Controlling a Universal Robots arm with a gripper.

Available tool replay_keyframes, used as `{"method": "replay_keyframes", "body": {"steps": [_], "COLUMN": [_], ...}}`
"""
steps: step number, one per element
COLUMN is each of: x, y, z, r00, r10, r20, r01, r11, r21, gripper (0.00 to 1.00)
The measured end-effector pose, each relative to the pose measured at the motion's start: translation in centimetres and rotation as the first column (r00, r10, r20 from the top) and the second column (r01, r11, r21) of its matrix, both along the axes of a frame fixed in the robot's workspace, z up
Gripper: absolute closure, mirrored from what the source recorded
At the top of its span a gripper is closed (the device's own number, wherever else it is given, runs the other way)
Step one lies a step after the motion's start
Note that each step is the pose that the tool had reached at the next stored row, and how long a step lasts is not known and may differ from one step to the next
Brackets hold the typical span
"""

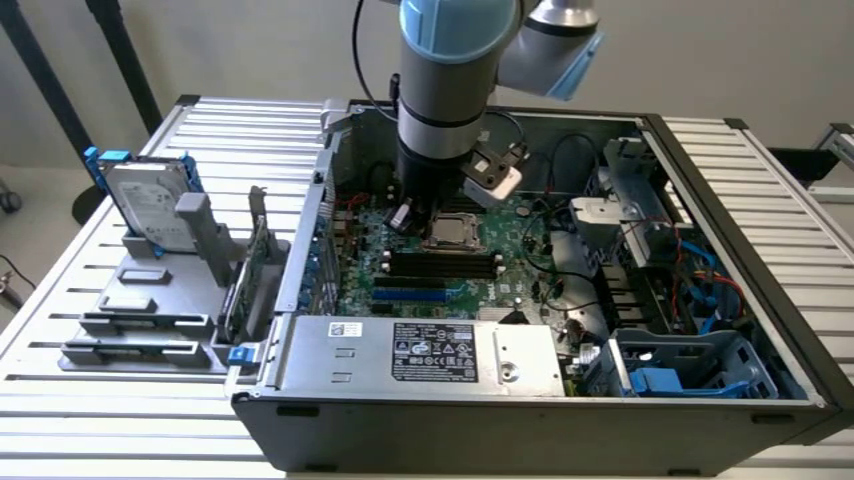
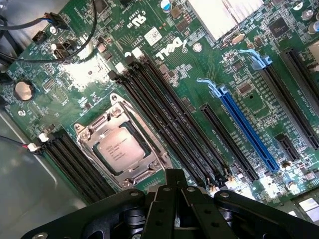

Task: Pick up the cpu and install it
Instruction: 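Install the first cpu locking lever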

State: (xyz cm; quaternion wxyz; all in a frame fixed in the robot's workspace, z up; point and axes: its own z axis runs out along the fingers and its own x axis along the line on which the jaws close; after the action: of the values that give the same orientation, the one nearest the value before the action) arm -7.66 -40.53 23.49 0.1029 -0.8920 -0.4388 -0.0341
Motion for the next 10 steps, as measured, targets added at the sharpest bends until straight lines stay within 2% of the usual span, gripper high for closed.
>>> {"method": "replay_keyframes", "body": {"steps": [6, 10], "x": [-0.2, -0.4], "y": [0.01, 0.12], "z": [-1.09, -1.71], "r00": [1.0, 1.0], "r10": [0.0, 0.0], "r20": [0.0002, 0.0003], "r01": [0.0, 0.0], "r11": [1.0, 1.0], "r21": [0.0011, 0.0051], "gripper": [0.89, 0.89]}}
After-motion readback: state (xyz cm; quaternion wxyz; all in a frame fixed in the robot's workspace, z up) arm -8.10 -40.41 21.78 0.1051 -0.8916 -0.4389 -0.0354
